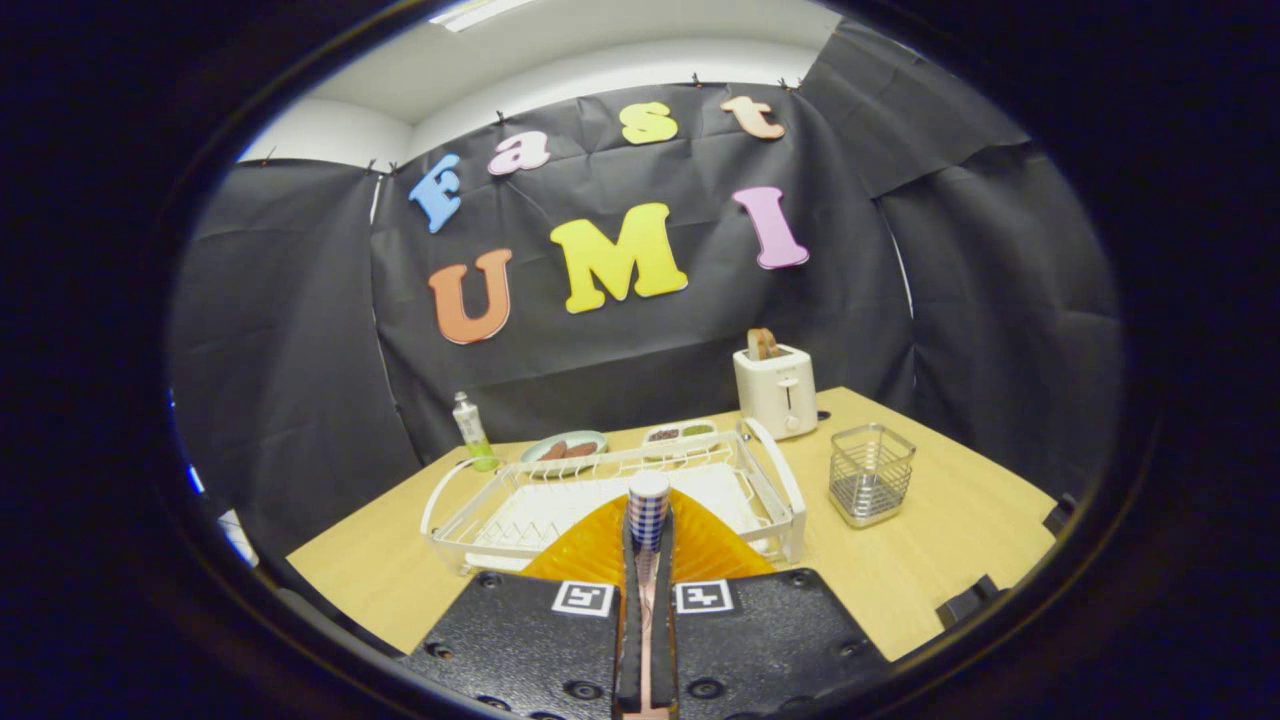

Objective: Take the plate from the dish rack, then take the spoon from the basket and place it into the plate.

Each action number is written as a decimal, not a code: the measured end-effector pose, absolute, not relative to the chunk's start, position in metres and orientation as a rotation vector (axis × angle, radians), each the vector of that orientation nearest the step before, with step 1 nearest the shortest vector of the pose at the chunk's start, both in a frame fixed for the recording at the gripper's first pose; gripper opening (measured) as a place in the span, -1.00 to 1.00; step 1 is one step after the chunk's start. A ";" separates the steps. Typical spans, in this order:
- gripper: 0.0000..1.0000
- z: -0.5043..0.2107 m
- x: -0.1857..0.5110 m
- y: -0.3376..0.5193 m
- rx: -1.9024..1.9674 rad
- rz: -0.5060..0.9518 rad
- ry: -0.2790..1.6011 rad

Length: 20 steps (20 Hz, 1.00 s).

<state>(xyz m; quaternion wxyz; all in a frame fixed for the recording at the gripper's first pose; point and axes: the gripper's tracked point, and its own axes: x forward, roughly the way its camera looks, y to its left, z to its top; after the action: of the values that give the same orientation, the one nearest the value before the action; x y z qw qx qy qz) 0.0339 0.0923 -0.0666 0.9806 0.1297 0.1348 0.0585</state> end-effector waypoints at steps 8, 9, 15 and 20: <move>-0.76 -0.098 0.034 0.102 0.300 0.142 0.346; -0.75 -0.098 0.035 0.100 0.307 0.143 0.352; -0.37 -0.087 0.039 0.085 0.289 0.131 0.346; 0.36 -0.070 0.044 0.066 0.249 0.099 0.293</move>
<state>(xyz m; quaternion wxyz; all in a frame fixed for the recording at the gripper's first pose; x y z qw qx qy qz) 0.0444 0.0660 -0.0700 0.9804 0.1236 0.1454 0.0494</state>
